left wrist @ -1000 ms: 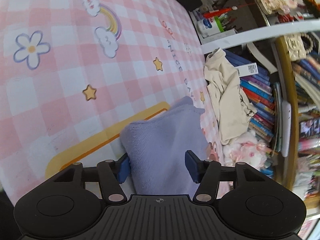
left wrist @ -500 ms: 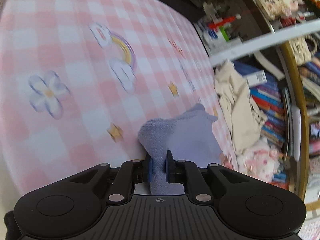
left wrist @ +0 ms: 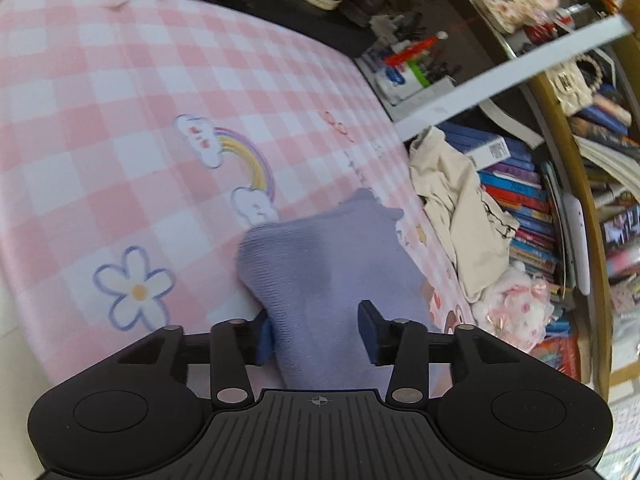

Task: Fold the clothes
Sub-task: 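Lift the lavender half with the left gripper and fold it onto the mauve half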

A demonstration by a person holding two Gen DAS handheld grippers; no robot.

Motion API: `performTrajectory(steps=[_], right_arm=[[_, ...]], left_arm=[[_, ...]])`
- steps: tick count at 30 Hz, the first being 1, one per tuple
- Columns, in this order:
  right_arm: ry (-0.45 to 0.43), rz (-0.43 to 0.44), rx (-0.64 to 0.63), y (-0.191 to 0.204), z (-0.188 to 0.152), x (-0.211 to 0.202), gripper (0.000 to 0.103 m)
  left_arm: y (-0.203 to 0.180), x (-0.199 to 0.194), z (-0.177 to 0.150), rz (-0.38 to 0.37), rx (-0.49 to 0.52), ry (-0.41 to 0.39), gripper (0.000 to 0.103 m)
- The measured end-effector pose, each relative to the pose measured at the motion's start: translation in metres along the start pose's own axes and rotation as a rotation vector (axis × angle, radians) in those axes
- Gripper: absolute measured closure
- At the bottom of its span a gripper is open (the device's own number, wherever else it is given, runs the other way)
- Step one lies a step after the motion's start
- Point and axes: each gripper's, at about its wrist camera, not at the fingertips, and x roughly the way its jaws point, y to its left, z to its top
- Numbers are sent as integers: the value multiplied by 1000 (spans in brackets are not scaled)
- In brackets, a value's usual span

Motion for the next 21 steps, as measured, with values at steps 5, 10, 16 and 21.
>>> performTrajectory(steps=[5,10,16,21], right_arm=[[16,15,-1,1,0,6,68],[26,31,20,-4,1,8,66],[32,48,30,-10,2,9,60],[13,63,7,-22,17,13,60]], left_arm=[[-6,8,0,7,33,-12,67],[-10,15,0,9,48,-19,85],[-2,17,3,-13,10,-9,89],[-5,16,-1,7,10,-27,89]])
